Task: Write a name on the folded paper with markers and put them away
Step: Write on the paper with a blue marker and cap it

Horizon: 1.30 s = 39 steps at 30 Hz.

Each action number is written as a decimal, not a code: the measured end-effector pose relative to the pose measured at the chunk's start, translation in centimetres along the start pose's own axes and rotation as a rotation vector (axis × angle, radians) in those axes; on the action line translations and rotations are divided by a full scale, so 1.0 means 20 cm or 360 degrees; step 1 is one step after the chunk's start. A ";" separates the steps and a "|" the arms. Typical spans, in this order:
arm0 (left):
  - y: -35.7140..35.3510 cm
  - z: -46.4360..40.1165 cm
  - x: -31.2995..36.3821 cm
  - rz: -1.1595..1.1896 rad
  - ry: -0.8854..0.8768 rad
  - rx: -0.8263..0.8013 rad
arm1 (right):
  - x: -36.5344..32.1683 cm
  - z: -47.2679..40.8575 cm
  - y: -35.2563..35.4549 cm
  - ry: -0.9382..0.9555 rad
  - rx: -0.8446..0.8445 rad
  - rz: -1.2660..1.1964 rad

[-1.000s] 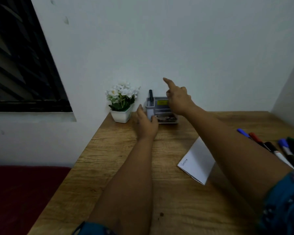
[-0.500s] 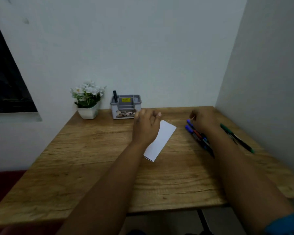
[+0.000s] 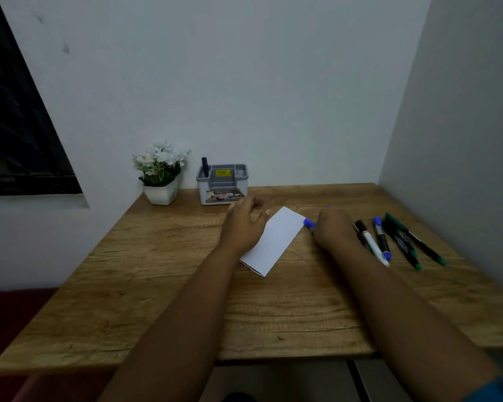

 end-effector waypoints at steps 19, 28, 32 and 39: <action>-0.02 -0.01 -0.02 0.0500 0.0372 -0.0148 | -0.48 0.21 0.12 0.0773 0.0467 -0.0479; 0.12 -0.07 -0.16 0.0843 0.0864 0.0245 | -0.46 0.22 0.13 0.0645 0.0097 -0.0978; 0.21 -0.09 -0.31 0.0699 0.1097 0.0290 | -0.35 0.11 0.13 0.0111 0.0018 -0.1701; 0.15 -0.01 -0.26 -0.0035 0.0715 -0.0566 | -0.37 0.12 -0.04 -0.0319 -0.0713 -0.2035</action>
Point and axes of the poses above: each hand's wrist, its own z-axis away from the middle knuckle, its own y-axis out of the back of the hand, x = y × z, the point moved 8 cm from there along -z, towards the middle knuckle, and after that the axes turned 14 degrees about x, right-handed, at the moved point
